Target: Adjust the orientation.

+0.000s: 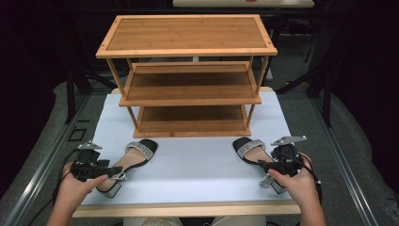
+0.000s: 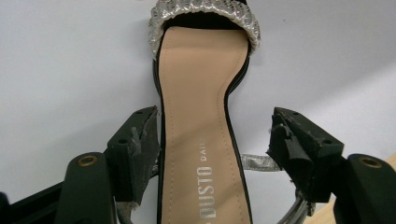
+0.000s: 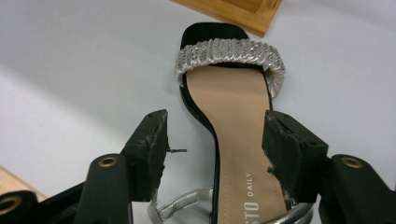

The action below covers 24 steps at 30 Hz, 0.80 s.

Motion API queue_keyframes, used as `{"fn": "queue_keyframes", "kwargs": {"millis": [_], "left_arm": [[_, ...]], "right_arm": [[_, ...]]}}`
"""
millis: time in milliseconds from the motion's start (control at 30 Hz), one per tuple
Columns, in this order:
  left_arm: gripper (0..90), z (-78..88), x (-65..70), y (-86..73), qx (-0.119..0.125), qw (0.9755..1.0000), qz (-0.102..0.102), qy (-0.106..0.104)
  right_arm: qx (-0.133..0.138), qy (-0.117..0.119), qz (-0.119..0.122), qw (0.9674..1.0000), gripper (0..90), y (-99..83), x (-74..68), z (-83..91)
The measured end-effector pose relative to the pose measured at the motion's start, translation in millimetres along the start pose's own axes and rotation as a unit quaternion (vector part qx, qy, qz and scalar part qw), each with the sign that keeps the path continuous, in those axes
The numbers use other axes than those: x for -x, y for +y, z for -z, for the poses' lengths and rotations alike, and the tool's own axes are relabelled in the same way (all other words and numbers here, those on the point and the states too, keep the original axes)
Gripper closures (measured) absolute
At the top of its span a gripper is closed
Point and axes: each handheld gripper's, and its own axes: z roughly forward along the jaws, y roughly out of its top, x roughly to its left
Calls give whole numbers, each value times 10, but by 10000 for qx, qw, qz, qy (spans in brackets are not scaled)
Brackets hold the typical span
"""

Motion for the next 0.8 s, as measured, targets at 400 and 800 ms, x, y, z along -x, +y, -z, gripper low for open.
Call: {"fn": "queue_keyframes", "kwargs": {"millis": [400, 800], "left_arm": [[336, 77, 16, 183, -177, 9995, -6, 263], [364, 52, 27, 501, -864, 9960, -202, -50]], "right_arm": [[184, 143, -91, 9997, 381, -13, -4, 51], [436, 182, -106, 9988, 380, 2, -37, 26]]}}
